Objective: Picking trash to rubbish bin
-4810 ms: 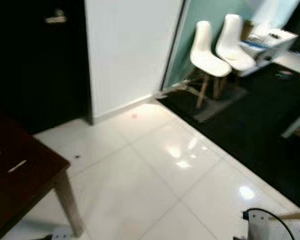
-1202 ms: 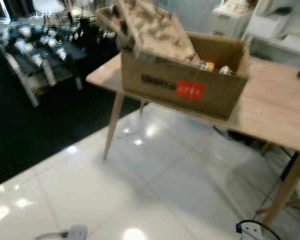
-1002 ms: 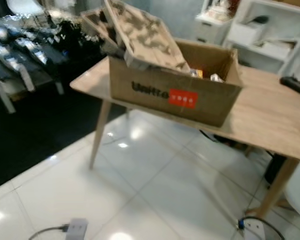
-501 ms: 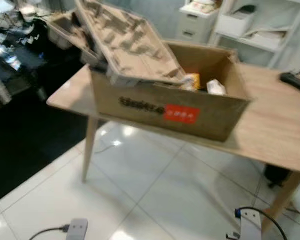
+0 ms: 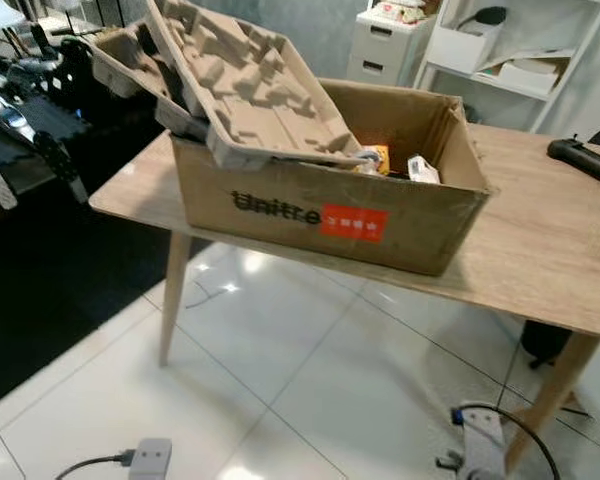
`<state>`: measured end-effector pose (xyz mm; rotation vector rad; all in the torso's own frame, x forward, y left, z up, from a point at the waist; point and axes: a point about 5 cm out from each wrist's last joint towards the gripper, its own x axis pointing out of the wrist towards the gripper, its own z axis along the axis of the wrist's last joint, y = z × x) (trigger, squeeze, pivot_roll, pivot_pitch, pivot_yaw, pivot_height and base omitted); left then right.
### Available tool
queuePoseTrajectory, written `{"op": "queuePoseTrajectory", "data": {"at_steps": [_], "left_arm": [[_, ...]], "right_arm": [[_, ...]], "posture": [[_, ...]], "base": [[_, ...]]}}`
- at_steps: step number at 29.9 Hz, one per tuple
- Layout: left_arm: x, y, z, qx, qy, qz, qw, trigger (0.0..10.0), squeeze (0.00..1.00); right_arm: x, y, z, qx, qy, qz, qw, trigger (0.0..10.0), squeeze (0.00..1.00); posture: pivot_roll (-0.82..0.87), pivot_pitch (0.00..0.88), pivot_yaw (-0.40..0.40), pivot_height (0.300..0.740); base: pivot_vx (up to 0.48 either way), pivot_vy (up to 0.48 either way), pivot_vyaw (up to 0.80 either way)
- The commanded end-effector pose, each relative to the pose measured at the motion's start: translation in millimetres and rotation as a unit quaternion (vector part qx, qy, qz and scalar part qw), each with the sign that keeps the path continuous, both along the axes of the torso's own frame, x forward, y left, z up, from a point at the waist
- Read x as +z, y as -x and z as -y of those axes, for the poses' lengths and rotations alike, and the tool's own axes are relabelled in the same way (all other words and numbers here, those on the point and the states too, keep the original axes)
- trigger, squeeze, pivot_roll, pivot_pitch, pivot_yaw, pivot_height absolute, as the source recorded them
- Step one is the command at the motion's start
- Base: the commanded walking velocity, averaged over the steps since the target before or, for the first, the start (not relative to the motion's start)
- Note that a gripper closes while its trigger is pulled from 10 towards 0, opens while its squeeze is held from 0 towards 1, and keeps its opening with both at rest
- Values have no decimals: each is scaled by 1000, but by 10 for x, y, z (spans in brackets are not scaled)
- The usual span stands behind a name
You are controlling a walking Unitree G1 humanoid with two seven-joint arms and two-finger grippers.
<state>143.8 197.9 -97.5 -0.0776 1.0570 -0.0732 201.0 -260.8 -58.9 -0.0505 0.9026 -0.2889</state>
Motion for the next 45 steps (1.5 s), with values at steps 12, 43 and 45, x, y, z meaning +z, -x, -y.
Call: {"op": "queuePoseTrajectory", "data": {"at_steps": [12,43,45], "left_arm": [[-5,-6,32,10,5,0,1000,10000,0],[-17,29,52,-9,5,-4,1000,10000,0],[-19,34,47,-3,5,-4,1000,10000,0]], "right_arm": [[128,-232,-57,43,1,38,998,10000,0],[-165,263,-100,47,-7,-49,998,10000,0],[-168,270,-97,48,-7,-50,998,10000,0]], "posture": [[-8,77,-21,740],[-16,92,-18,740],[-15,92,-19,740]], "base": [[0,-142,0],[362,0,0],[0,0,0]]}}
